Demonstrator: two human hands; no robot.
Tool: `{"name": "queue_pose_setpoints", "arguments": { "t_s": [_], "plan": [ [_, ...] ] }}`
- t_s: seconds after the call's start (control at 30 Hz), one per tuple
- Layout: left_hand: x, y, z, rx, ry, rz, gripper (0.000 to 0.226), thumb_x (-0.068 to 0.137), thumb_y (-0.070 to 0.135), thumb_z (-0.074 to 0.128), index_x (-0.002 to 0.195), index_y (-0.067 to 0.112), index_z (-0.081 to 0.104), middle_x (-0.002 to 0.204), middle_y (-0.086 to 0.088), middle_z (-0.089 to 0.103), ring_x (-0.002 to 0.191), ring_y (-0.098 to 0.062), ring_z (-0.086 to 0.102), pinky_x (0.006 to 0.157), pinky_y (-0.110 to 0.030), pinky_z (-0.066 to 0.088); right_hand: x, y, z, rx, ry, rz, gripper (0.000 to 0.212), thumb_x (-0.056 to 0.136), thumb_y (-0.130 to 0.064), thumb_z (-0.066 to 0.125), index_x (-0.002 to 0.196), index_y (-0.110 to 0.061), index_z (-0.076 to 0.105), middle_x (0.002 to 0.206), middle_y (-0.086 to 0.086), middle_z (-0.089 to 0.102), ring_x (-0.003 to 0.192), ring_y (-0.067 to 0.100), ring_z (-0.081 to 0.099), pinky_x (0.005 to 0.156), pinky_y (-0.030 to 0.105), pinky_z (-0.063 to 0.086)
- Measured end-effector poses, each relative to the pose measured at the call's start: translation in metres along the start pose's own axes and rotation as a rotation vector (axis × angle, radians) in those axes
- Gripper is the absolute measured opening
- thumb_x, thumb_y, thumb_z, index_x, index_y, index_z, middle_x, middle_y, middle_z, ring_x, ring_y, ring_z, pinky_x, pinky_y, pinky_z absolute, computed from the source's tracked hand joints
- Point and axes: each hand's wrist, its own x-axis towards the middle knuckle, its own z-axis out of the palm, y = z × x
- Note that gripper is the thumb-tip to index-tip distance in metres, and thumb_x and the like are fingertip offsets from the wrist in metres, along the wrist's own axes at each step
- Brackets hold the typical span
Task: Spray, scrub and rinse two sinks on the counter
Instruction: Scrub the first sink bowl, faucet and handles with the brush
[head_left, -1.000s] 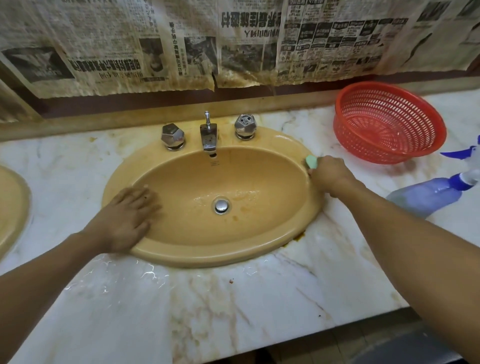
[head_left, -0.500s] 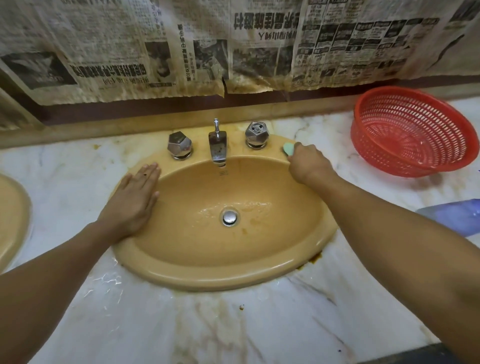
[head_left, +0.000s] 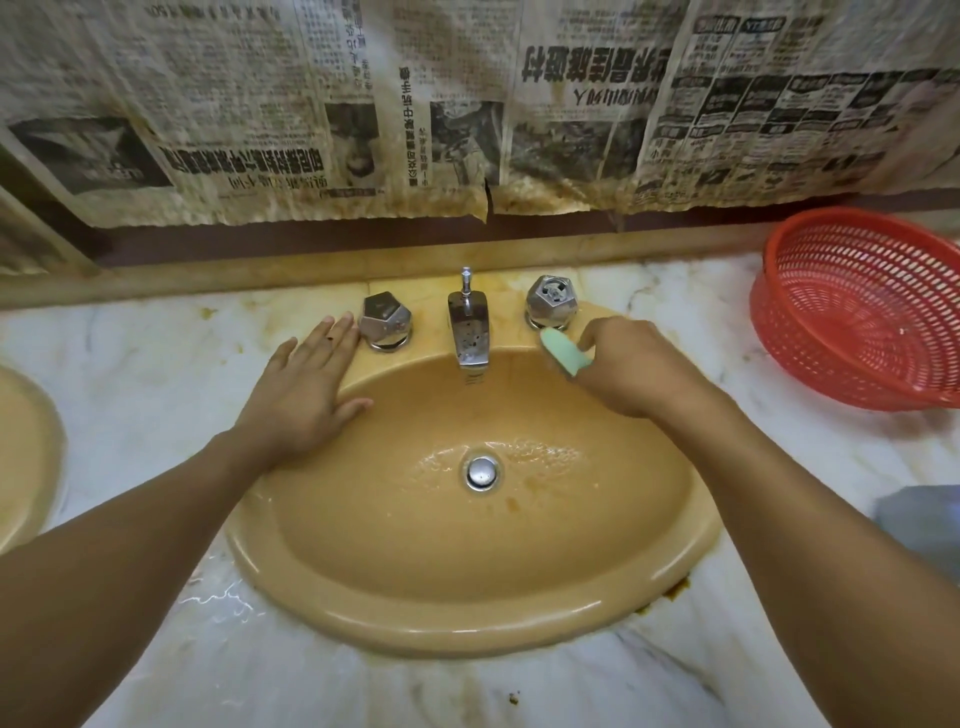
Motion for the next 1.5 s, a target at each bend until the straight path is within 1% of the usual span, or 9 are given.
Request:
{"name": "queue_pose_setpoints", "arguments": {
  "t_s": [0.23,0.4,0.53,0.63,0.77,0.97,1.1,1.33,1.5],
  "plan": [
    [0.011,0.011,-0.007,0.029,-0.032,-0.012,0.1,0.093,0.066,0.054,0.164,0.012,0.007,0.173,-0.001,-0.003,0.159,-0.016,-0.006,0.128,-0.047,0.007,0.048,-0.062,-0.013,0.111,0.073,-0.101,0.021,0.091,-0.003,0.058,0.106,-0.003,0.072,0.118,0.017,0.062,0.115,0.032,0.054,0.084,0.044,0.055],
    [0.011,0.011,-0.006,0.031,-0.03,-0.017,0.101,0.093,0.067,0.054,0.165,0.013,0.007,0.173,0.0,-0.003,0.158,-0.014,-0.007,0.128,-0.047,0.006,0.075,-0.079,0.019,0.094,0.032,-0.04,0.016,0.091,0.005,0.05,0.081,-0.004,0.059,0.105,0.017,0.059,0.073,0.029,0.058,0.057,0.031,0.044],
    [0.011,0.011,-0.006,0.031,-0.029,-0.019,0.1,0.093,0.067,0.053,0.164,0.014,0.007,0.173,0.0,-0.004,0.158,-0.014,-0.007,0.128,-0.047,0.006,0.07,-0.057,0.029,0.006,-0.099,-0.027,0.024,0.086,0.011,0.048,0.096,-0.001,0.066,0.092,0.018,0.066,0.057,0.023,0.056,0.041,0.024,0.039],
    [0.011,0.012,-0.007,0.036,-0.022,-0.02,0.101,0.093,0.067,0.053,0.164,0.014,0.006,0.172,0.001,-0.005,0.158,-0.014,-0.007,0.128,-0.047,0.006,0.07,-0.053,0.032,-0.04,-0.012,-0.064,0.024,0.085,0.011,0.046,0.088,-0.005,0.064,0.098,0.02,0.061,0.076,0.028,0.054,0.061,0.03,0.043],
    [0.011,0.011,-0.007,0.034,-0.017,-0.016,0.101,0.093,0.066,0.053,0.164,0.013,0.006,0.172,0.0,-0.003,0.158,-0.014,-0.006,0.128,-0.047,0.006,0.069,-0.069,0.024,-0.168,0.064,-0.163,0.027,0.093,0.006,0.045,0.106,-0.003,0.067,0.105,0.014,0.058,0.094,0.034,0.057,0.072,0.035,0.043],
    [0.01,0.012,-0.008,0.03,-0.005,-0.009,0.1,0.094,0.065,0.054,0.164,0.012,0.007,0.173,-0.002,-0.001,0.159,-0.016,-0.004,0.128,-0.047,0.007,0.067,-0.075,-0.001,-0.441,-0.015,-0.289,0.019,0.093,0.004,0.049,0.08,-0.01,0.05,0.078,0.006,0.045,0.076,0.028,0.052,0.068,0.037,0.045],
    [0.009,0.013,-0.008,0.037,-0.004,-0.01,0.1,0.094,0.065,0.054,0.164,0.012,0.007,0.173,-0.002,-0.001,0.159,-0.016,-0.004,0.128,-0.047,0.007,0.075,-0.074,-0.012,-0.565,0.018,-0.374,0.022,0.093,0.007,0.049,0.079,-0.01,0.05,0.089,0.008,0.047,0.073,0.026,0.051,0.064,0.036,0.043],
    [0.011,0.011,-0.009,0.015,-0.004,-0.01,0.1,0.093,0.066,0.054,0.165,0.013,0.008,0.173,-0.001,0.0,0.159,-0.015,-0.003,0.128,-0.046,0.008,0.103,-0.064,-0.005,-0.518,0.061,-0.369,0.011,0.094,-0.017,0.063,0.085,-0.012,0.068,0.083,0.006,0.057,0.081,0.03,0.059,0.057,0.031,0.041],
    [0.009,0.011,-0.009,-0.005,0.006,-0.009,0.1,0.093,0.065,0.055,0.165,0.014,0.008,0.173,0.0,0.0,0.159,-0.015,-0.003,0.128,-0.045,0.008,0.13,-0.055,-0.008,-0.342,-0.054,-0.355,0.035,0.091,-0.054,0.069,0.101,-0.022,0.08,0.1,0.001,0.071,0.094,0.024,0.064,0.08,0.039,0.057]
  ]
}}
